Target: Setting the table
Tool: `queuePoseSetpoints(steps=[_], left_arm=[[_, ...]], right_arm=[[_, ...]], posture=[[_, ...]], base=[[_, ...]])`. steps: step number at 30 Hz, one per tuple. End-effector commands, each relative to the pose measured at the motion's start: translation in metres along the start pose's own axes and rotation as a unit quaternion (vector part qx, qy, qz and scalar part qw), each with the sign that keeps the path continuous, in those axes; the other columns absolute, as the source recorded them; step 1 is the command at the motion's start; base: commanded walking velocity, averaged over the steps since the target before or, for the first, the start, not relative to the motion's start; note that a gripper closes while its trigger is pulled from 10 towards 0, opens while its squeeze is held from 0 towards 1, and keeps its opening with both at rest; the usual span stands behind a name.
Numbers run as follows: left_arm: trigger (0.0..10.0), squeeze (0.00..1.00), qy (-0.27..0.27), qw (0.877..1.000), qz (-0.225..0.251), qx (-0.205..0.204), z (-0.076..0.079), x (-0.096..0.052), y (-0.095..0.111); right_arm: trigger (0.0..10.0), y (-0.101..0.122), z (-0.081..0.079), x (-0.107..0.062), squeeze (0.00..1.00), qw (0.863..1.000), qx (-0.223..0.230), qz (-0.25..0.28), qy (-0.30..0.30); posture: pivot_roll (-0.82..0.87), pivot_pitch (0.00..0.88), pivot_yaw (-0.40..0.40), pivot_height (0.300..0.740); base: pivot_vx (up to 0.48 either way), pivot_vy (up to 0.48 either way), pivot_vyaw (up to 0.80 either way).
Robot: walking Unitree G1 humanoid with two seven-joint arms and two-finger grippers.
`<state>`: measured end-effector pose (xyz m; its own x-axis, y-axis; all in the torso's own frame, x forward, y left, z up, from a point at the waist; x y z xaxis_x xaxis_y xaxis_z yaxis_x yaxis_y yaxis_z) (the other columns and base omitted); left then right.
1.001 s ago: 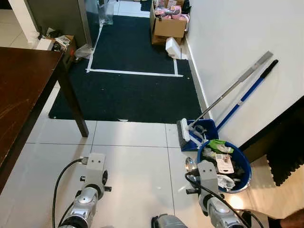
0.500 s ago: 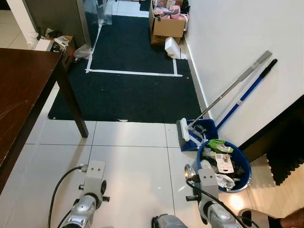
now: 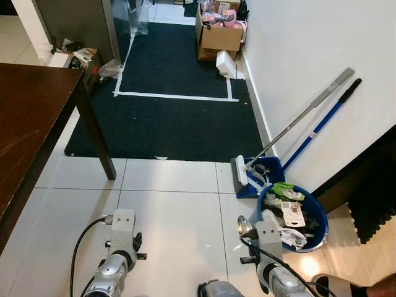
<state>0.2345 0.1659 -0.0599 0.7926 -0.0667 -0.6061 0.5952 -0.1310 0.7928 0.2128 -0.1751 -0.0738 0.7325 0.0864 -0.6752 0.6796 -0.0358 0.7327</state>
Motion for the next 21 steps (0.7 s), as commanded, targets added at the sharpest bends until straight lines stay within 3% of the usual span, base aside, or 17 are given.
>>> queuePoseSetpoints(steps=[1, 10, 21], left_arm=[[10.0, 0.0, -0.01, 1.0, -0.003, 0.006, 0.0021, -0.0006, -0.002], [10.0, 0.0, -0.007, 1.0, -0.001, 0.028, 0.0012, 0.0005, 0.0011], [10.0, 0.0, 0.009, 1.0, -0.009, 0.025, -0.0023, -0.001, -0.0035]], right_arm=[[10.0, -0.0058, 0.0021, -0.0018, 0.0, 1.0, -0.002, -0.011, -0.005], [10.0, -0.0029, 0.0002, -0.001, 0.0, 1.0, -0.011, -0.003, -0.003], [10.0, 0.0021, -0.0011, 0.0017, 0.0, 1.0, -0.021, -0.005, -0.003]], posture=[[0.03, 0.013, -0.011, 0.74], [0.04, 0.004, -0.018, 0.74], [0.05, 0.003, -0.035, 0.74]], base=[[0.0, 0.0, 0.0], [0.0, 0.0, 0.0], [0.0, 0.0, 0.0]])
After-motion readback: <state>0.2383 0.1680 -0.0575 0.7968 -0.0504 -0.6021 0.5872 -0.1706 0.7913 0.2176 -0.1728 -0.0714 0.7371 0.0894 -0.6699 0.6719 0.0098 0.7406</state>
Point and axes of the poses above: a point about 5 cm out from each wrist's last joint towards the gripper, its own x axis pointing out of the wrist towards the gripper, its own y axis along the axis of the wrist's last joint, z = x × y, the point moved 1 cm from there along x, pointing out of the wrist towards the gripper, and after that the axes turned 7 degrees about x, right-handed, at the moved point
